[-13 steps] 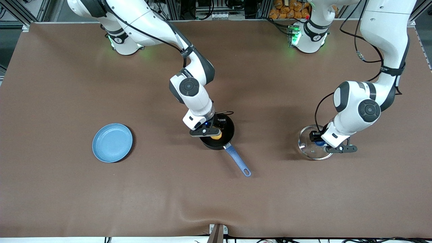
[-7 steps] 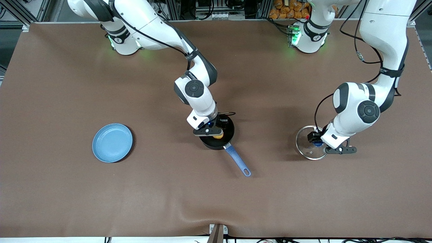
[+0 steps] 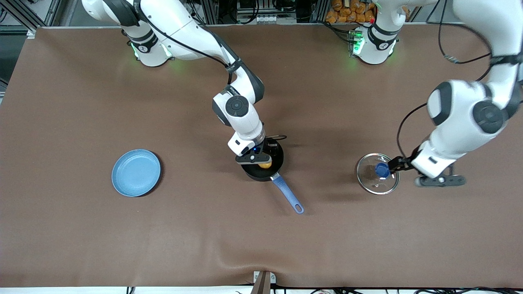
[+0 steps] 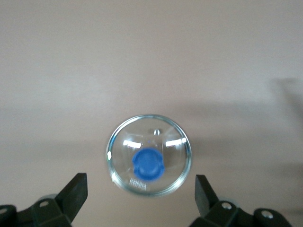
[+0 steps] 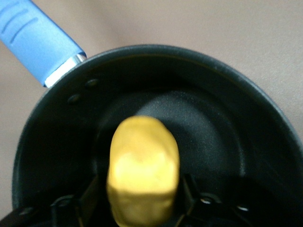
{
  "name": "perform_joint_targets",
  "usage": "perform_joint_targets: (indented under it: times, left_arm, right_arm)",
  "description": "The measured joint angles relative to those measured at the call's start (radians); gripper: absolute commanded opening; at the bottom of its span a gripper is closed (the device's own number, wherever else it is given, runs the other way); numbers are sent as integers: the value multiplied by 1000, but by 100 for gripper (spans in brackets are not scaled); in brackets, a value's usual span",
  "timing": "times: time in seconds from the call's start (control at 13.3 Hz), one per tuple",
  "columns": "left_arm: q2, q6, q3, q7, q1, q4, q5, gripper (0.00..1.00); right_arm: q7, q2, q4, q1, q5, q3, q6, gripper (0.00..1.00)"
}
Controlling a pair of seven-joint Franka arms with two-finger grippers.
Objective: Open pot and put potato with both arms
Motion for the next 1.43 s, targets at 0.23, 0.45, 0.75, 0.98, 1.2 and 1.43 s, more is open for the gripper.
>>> perform_joint_targets:
  times: [0.23, 0.45, 0.75, 0.98, 1.2, 1.43]
  left_arm:
    - [-38, -232, 3, 0, 3, 202, 0, 100]
    - [-48, -364, 3, 0, 4, 332, 0, 100]
    - [-88, -442, 3, -21, 4, 358, -1, 100]
    - [-109, -473, 3, -69, 4, 358, -1, 100]
    - [-110, -488, 4, -77, 5, 354, -1, 100]
    - [-110, -492, 4, -78, 5, 351, -1, 100]
  right_arm:
    - [0, -3, 21, -1, -4, -9, -15, 100]
    - [0, -23, 86, -8, -24, -31, -178, 100]
    - [-11, -125, 186, -42, -39, -53, -483, 100]
    - [-76, -235, 207, -127, -42, -60, -664, 100]
    - [-264, -325, 208, -268, -44, -67, -781, 100]
    - [-437, -391, 208, -415, -52, -70, -851, 100]
